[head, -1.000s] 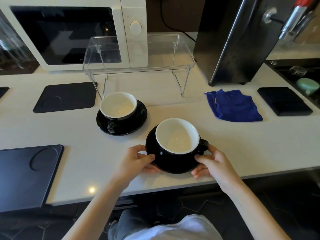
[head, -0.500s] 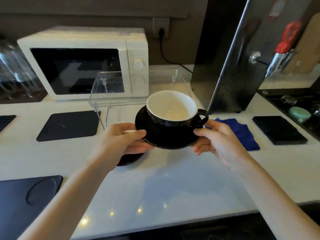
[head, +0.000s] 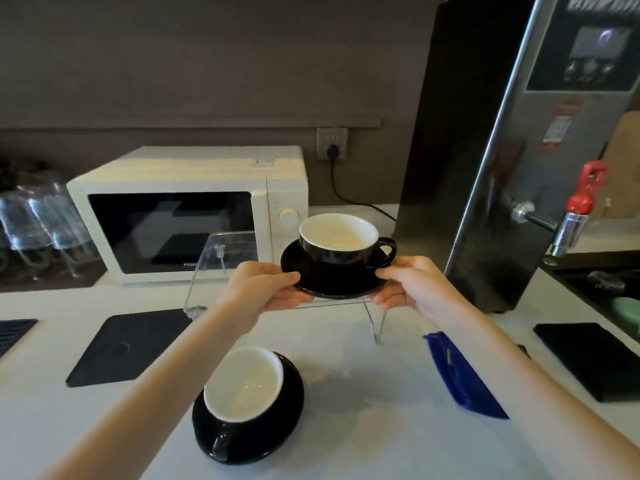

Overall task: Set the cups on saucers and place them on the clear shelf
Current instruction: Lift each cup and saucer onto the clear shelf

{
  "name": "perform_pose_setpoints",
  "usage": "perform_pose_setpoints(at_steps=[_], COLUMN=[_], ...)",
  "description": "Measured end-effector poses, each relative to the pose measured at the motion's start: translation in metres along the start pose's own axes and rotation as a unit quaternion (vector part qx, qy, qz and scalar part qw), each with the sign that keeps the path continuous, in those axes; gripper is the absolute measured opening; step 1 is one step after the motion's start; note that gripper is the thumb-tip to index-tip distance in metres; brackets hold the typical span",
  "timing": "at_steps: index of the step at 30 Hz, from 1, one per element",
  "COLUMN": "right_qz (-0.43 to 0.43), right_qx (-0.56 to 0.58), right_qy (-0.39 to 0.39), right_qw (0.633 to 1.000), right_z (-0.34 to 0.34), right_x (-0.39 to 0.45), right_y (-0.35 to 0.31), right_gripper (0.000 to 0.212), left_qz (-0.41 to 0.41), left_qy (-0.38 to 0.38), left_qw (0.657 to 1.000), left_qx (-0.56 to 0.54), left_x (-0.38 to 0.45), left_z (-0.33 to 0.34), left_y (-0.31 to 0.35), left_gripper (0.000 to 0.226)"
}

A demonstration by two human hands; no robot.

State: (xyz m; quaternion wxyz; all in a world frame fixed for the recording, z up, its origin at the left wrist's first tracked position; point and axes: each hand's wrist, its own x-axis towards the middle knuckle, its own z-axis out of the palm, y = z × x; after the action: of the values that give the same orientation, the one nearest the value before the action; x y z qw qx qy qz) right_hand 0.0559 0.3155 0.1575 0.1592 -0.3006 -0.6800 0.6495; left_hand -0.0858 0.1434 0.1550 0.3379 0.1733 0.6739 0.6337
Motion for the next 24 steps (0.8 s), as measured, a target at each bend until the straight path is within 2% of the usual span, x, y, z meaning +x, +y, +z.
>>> perform_pose_setpoints(at_steps=[12,17,24], right_qz=[0.010,-0.003,-0.022], right_qx=[-0.129,-0.179,-0.217], right_qy=[0.020,0.038,0.078], right_qw=[0.991,0.983,0.973], right_z=[-0.009,-0.007,0.001], right_x=[0.080,0.100,0.103], right_y=[-0.004,0.000,0.008], right_gripper=[0.008,0.008,0.012], left_qz=[-0.055,-0.064,-0.037], left_qy=[0.013,0.023,0.053], left_qw=[0.997,0.997,0.995], left_qx=[0.048,0.043,0.073], left_x=[0.093,0.106,0.103], left_z=[0.010,0.010,0.011], left_y=[-0.001,-0.007,-0.014], left_gripper=[0.029,0.027,0.030])
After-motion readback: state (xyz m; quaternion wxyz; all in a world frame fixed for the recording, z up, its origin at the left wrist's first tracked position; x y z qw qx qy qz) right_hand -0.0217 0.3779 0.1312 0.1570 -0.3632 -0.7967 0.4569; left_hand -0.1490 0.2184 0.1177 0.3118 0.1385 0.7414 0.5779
